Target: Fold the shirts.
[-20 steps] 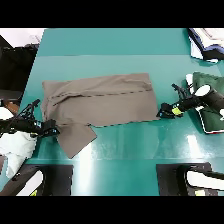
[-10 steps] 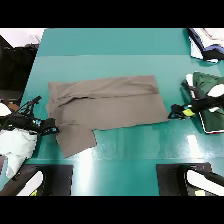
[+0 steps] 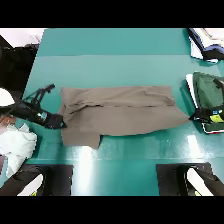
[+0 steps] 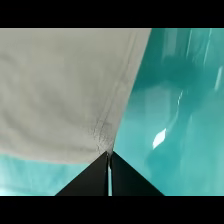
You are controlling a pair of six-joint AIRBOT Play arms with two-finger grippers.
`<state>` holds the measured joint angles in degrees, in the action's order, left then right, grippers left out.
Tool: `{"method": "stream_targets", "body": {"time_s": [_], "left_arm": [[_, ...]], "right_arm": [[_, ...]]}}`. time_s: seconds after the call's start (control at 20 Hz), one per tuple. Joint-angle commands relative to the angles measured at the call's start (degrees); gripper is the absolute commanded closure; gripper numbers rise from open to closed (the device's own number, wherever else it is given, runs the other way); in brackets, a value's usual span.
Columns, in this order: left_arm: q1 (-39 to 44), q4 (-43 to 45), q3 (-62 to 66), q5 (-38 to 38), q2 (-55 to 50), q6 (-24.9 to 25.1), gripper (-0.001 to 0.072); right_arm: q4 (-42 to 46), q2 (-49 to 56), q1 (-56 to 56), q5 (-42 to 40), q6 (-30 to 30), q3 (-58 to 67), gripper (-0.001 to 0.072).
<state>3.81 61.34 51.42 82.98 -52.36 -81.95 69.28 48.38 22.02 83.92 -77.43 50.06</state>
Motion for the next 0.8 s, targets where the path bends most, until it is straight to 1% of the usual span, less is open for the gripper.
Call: {"method": "stream_targets", "body": {"time_s": [0.0,0.1,0.25,0.4,0.5,0.7,0.75], "left_arm": [[0.96,1.31,7.72,-8.59,-0.15,-0.35,0.0679],[0.96,4.0,8.44,-13.51,-0.48,-0.35,0.0679],[0.96,9.14,8.35,-20.68,-2.16,-2.1,0.0679],[0.96,9.4,8.35,-27.87,-4.61,-2.19,0.0679],[0.96,10.6,8.33,-32.0,-6.97,-3.82,0.0679],[0.96,10.69,8.35,-40.09,-12.04,-5.14,0.0678],[0.96,10.62,8.35,-42.23,-13.33,-5.25,0.0678]], "right_arm": [[-3.63,-1.16,-0.68,-5.77,-0.76,0.9,0.0699],[-3.69,2.47,-3.15,-7.87,-1.16,3.61,0.0699],[-3.58,10.08,-6.67,-11.5,-1.22,8.52,0.0699],[-3.26,17.86,-8.46,-15.12,-4.22,12.81,0.0699],[-3.34,22.36,-9.49,-16.44,-4.61,15.32,0.0699],[-3.8,30.51,-12.35,-19.06,-4.7,21.46,0.0697],[-3.76,32.35,-12.98,-20.13,-5.62,23.12,0.0697]]}}
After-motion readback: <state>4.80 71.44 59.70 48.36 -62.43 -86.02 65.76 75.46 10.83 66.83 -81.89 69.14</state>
